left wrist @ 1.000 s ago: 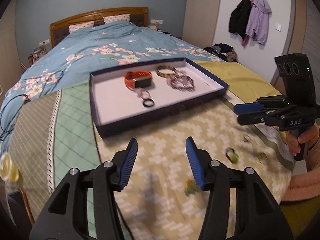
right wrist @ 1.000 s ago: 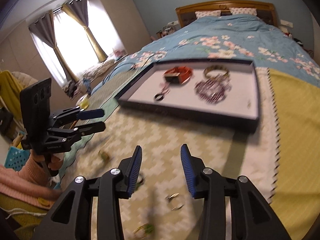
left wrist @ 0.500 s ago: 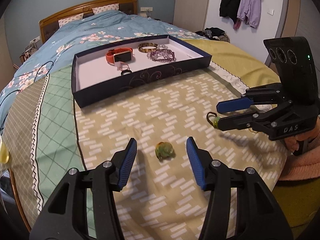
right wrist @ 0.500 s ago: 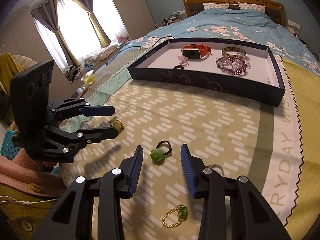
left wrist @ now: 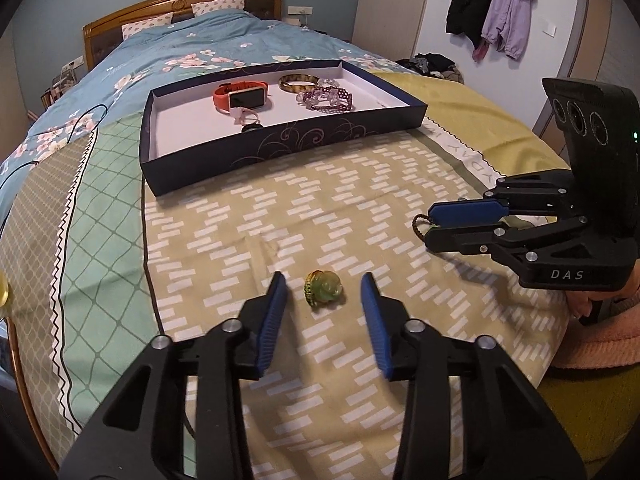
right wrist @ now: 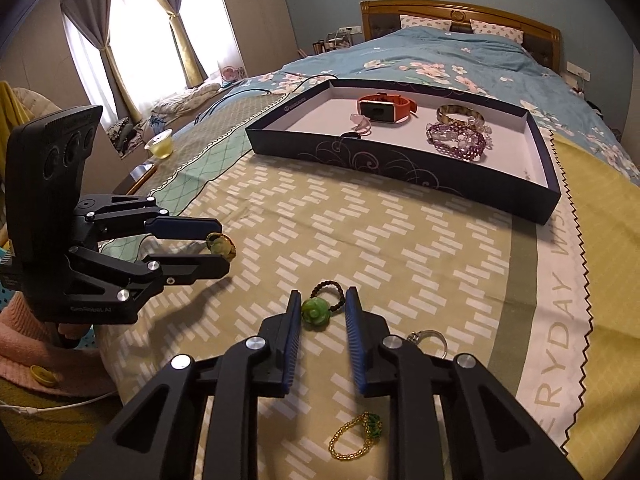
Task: Organize jewelry
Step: 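Grasp the green jade ring with the left tool while the right tool grasps the green-bead hair tie, then carry the jade ring and hair tie with both tools over the tray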
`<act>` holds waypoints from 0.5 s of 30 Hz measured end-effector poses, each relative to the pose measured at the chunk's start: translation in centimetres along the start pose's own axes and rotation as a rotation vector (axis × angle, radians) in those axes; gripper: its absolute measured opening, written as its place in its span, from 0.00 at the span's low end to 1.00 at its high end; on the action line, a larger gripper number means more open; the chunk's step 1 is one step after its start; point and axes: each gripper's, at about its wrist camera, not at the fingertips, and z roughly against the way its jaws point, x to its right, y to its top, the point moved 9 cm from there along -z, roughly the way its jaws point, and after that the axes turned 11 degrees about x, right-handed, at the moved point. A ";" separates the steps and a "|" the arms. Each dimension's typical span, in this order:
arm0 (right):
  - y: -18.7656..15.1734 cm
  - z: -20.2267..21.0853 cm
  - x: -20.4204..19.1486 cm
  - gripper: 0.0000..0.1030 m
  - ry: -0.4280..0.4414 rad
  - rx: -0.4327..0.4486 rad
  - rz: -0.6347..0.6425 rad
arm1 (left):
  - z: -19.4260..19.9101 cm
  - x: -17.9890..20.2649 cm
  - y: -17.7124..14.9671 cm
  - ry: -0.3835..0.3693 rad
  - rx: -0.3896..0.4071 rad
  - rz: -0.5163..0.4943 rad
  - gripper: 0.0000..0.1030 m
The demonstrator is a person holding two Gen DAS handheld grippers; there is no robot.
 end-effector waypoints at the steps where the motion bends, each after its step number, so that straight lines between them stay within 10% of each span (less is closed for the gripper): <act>1: 0.0 0.0 0.0 0.20 -0.002 0.000 0.004 | 0.0 0.0 0.0 0.000 0.000 0.001 0.30; 15: 0.5 0.8 0.4 0.18 0.000 0.034 -0.012 | 0.2 0.1 0.7 -0.004 0.024 0.032 0.17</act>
